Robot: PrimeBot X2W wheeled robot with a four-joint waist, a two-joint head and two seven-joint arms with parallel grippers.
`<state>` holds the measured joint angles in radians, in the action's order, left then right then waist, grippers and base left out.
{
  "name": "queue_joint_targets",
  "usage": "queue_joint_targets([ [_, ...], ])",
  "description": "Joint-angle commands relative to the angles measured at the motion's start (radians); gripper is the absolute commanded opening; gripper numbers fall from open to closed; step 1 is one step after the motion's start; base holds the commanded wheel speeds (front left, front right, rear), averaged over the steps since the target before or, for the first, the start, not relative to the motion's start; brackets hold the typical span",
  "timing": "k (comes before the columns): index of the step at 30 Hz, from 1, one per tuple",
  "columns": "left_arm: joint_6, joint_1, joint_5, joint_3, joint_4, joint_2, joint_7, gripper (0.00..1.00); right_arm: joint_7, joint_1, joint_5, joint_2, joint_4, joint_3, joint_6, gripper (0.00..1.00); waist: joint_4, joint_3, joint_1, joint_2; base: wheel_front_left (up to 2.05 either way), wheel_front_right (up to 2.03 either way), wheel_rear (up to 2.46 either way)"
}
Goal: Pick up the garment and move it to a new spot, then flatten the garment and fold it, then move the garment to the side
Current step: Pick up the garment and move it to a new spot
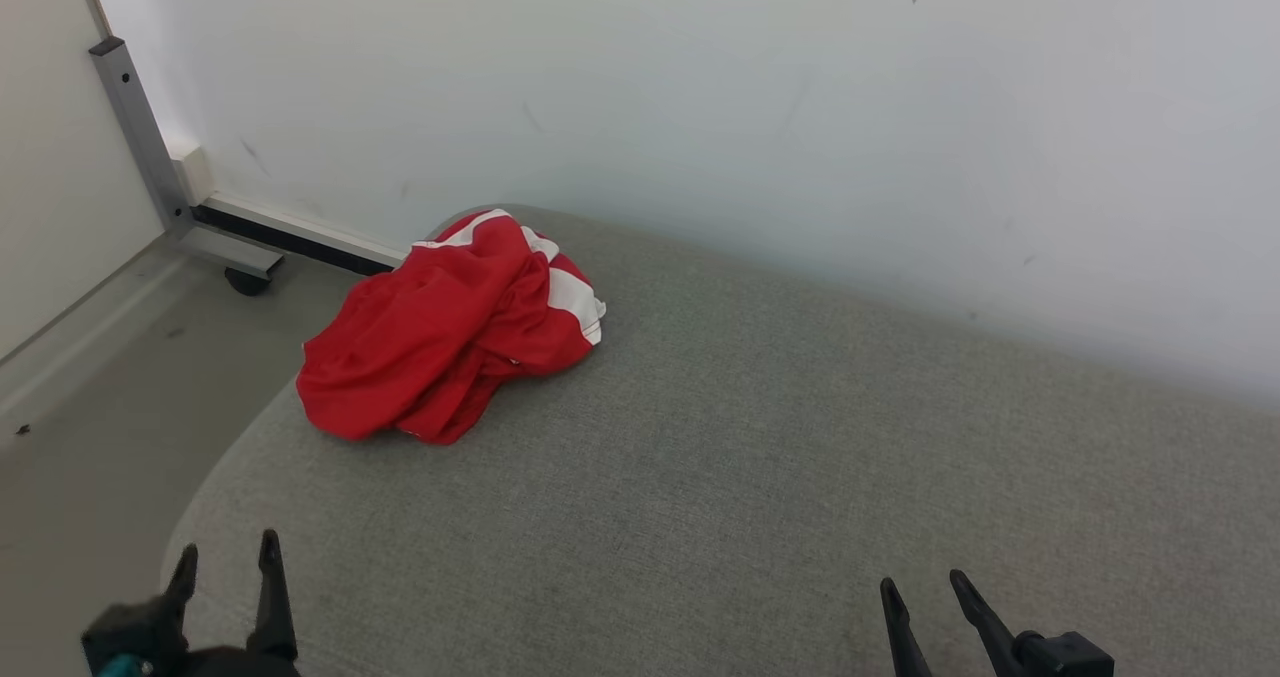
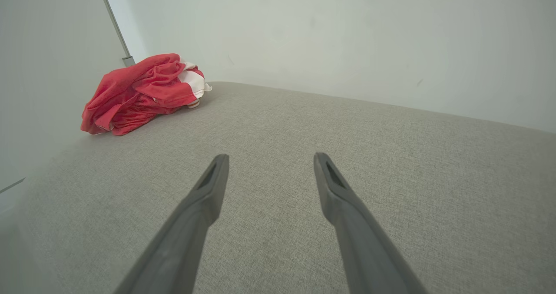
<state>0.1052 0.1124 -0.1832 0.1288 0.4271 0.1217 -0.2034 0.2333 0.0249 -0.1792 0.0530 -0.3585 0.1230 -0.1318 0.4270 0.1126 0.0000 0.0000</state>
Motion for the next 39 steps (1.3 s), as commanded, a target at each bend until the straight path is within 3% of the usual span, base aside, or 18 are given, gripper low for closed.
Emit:
queue_joint_targets([
  [1, 0.003, 0.041, -0.021, 0.007, 0.014, 0.010, 0.020, 1.00, -0.006, 0.002, 0.008, 0.003, 0.014, 0.003, 0.002, 1.00, -0.043, -0.036, 0.0000, 0.0000, 0.00, 0.00, 0.00],
  [7, 0.019, 0.214, -0.142, 0.019, 0.083, 0.055, 0.183, 1.00, -0.046, -0.018, 0.027, 0.032, 0.091, 0.024, 0.002, 1.00, -0.130, -0.143, 0.0000, 0.0000, 0.00, 0.00, 0.00],
  [17, 0.016, 0.497, -0.519, 0.150, 0.071, 0.171, 0.593, 1.00, -0.088, -0.099, 0.035, 0.085, 0.246, 0.065, 0.002, 1.00, -0.281, -0.381, 0.0000, 0.0000, 0.00, 0.00, 0.00],
  [22, -0.040, 0.592, -0.562, 0.162, 0.016, 0.223, 0.734, 1.00, -0.100, -0.137, 0.046, 0.102, 0.324, 0.049, 0.002, 1.00, -0.316, -0.492, 0.0000, 0.0000, 0.00, 0.00, 0.00],
  [31, -0.113, 0.642, -0.553, 0.138, -0.043, 0.244, 0.832, 1.00, -0.101, -0.159, 0.056, 0.093, 0.371, 0.020, 0.002, 1.00, -0.326, -0.596, 0.0000, 0.0000, 0.00, 0.00, 0.00],
  [39, -0.180, 0.602, -0.481, 0.112, -0.059, 0.285, 0.857, 1.00, -0.097, -0.184, 0.047, 0.080, 0.359, 0.038, 0.002, 1.00, -0.337, -0.616, 0.0000, 0.0000, 0.00, 0.00, 0.00],
])
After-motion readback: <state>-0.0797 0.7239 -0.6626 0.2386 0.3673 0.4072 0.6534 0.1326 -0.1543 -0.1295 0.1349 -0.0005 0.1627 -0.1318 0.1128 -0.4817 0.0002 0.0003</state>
